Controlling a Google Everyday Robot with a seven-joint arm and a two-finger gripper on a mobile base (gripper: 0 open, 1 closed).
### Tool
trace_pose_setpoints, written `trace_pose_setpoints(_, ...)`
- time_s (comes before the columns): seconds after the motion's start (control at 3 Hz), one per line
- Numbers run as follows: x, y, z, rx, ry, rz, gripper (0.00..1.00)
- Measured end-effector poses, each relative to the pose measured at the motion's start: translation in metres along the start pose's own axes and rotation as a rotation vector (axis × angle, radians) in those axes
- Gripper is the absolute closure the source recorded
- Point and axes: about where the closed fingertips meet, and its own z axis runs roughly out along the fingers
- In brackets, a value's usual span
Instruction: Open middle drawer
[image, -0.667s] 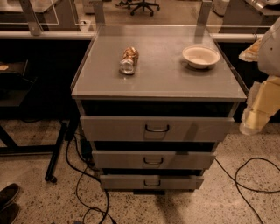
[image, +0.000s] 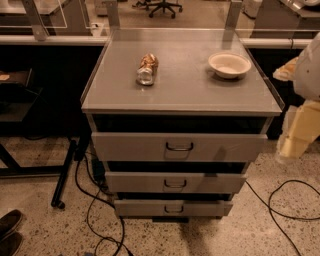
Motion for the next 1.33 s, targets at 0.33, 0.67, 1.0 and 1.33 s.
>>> trace_pose_setpoints(0.33, 0.028, 0.029, 0.073, -0.094, 0.065, -0.054, 0.0)
trace_pose_setpoints(0.67, 0.042, 0.046, 0.122, -0.183, 0.091, -0.08, 0.0)
trace_pose_setpoints(1.0, 0.042, 0.047, 0.124, -0.189, 0.092, -0.079, 0.0)
trace_pose_setpoints(1.33, 0.045, 0.06, 0.142, -0.218, 0.072, -0.084, 0.0)
